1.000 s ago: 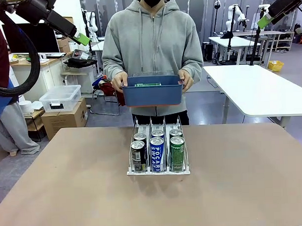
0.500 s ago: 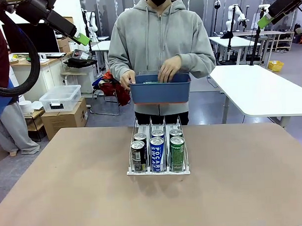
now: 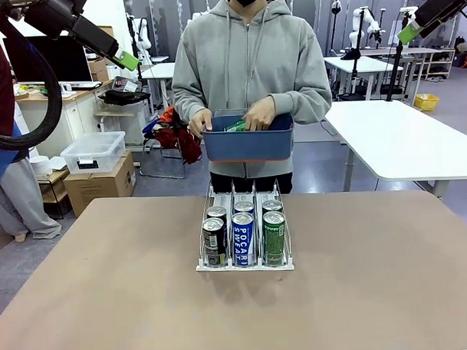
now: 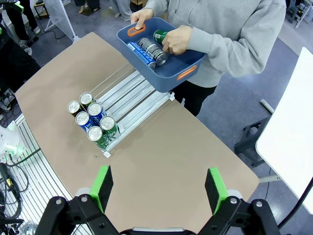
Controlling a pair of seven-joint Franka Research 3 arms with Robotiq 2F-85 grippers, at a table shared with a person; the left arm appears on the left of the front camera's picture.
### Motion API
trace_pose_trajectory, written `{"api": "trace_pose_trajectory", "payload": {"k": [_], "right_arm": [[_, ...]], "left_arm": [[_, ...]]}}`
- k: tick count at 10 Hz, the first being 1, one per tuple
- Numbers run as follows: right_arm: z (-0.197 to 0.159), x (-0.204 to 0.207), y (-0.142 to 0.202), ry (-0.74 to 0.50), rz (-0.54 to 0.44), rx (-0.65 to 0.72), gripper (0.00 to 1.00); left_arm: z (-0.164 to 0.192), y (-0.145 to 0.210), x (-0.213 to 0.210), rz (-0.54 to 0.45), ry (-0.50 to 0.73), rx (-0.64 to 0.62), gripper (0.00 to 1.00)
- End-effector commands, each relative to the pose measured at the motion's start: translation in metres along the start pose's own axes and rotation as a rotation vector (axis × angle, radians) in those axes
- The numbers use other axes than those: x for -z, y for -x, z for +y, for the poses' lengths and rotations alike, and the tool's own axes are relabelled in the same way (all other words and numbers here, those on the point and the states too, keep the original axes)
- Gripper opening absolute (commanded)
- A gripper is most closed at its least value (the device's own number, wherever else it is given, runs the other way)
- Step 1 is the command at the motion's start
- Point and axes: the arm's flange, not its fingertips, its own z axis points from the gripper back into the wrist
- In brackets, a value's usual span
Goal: Fill the beverage cans into the dispenser.
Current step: Pick up the Sprite handed by the human.
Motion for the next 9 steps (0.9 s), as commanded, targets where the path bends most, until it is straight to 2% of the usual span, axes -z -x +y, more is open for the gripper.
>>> {"api": "trace_pose_trajectory", "payload": {"k": [1,9], "right_arm": [[0.0,-0.0004,0.0006,-0.01,-0.006,-0.001,1.0],[0.0,-0.0004,0.0006,-0.01,-0.006,-0.001,1.0]], "left_arm": [[0.0,0.0015,0.0002,0.003,0.001,0.001,1.0],[0.0,0.0015,0.0002,0.003,0.001,0.001,1.0]]}}
